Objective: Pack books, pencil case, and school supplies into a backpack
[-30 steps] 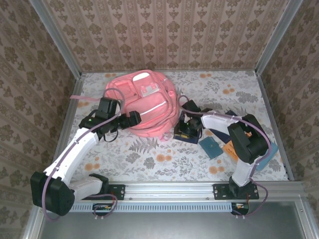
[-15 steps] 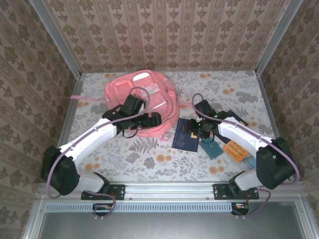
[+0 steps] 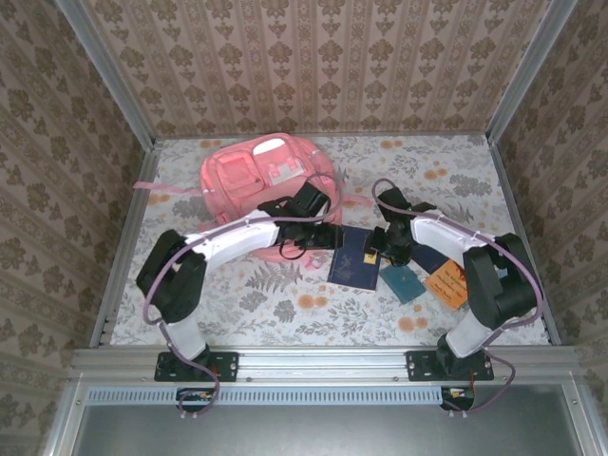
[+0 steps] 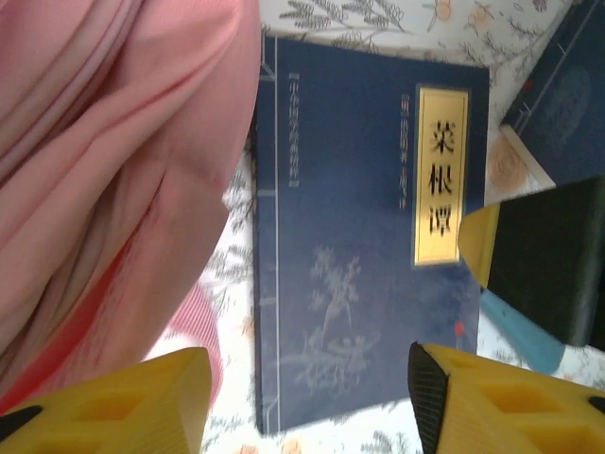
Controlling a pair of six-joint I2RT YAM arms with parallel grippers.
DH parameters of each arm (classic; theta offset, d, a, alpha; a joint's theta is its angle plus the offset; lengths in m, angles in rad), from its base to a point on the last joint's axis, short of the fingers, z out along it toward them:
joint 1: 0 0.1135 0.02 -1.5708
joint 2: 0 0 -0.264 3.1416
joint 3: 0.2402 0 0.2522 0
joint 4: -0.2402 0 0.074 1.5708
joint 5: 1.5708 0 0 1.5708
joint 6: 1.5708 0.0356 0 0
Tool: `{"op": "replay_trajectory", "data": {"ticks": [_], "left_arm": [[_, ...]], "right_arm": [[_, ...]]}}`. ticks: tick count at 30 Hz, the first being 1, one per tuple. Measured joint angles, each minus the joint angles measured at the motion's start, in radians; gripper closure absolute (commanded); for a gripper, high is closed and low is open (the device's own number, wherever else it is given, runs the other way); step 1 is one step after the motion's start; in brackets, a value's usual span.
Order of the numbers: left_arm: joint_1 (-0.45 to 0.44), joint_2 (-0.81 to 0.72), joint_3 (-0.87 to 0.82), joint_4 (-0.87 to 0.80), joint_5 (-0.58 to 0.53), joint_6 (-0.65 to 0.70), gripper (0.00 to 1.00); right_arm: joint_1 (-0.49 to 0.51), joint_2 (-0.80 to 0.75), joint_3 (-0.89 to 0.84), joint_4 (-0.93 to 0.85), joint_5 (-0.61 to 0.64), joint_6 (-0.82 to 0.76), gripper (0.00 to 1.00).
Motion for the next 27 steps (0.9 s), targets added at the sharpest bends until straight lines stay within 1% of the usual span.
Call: {"op": "replay_trajectory", "data": {"ticks": [6, 8, 9, 11, 14, 17, 24, 27], "left_arm": [[0.000, 0.151, 0.117, -0.039, 0.002, 0.016, 0.52], [0.000, 0.179, 0.136, -0.048, 0.008, 0.015, 0.56], [0.000, 0.191, 0.146, -0.055, 0.010, 0.015, 0.56], [-0.002, 0.209, 0.164, -0.069, 0.013, 0.014, 0.60], [-0.006, 0.229, 0.181, -0.085, 0.017, 0.008, 0.61], [-0.008, 0.241, 0.188, -0.098, 0.024, 0.004, 0.60], [-0.013, 0.255, 0.218, -0.138, 0.019, -0.019, 0.49], [-0.013, 0.268, 0.233, -0.153, 0.020, -0.033, 0.47]], "right_arm": [[-0.010, 0.061, 0.029, 0.008, -0.008, -0.037, 0.54], [-0.013, 0.071, 0.030, 0.009, -0.012, -0.047, 0.56], [-0.016, 0.075, 0.031, 0.008, -0.013, -0.053, 0.57], [-0.019, 0.082, 0.031, 0.009, -0.018, -0.062, 0.61], [-0.023, 0.084, 0.031, 0.011, -0.033, -0.067, 0.61], [-0.025, 0.084, 0.031, 0.016, -0.043, -0.071, 0.61], [-0.028, 0.091, 0.031, 0.019, -0.063, -0.085, 0.61], [-0.030, 0.094, 0.031, 0.026, -0.079, -0.089, 0.61]]}}
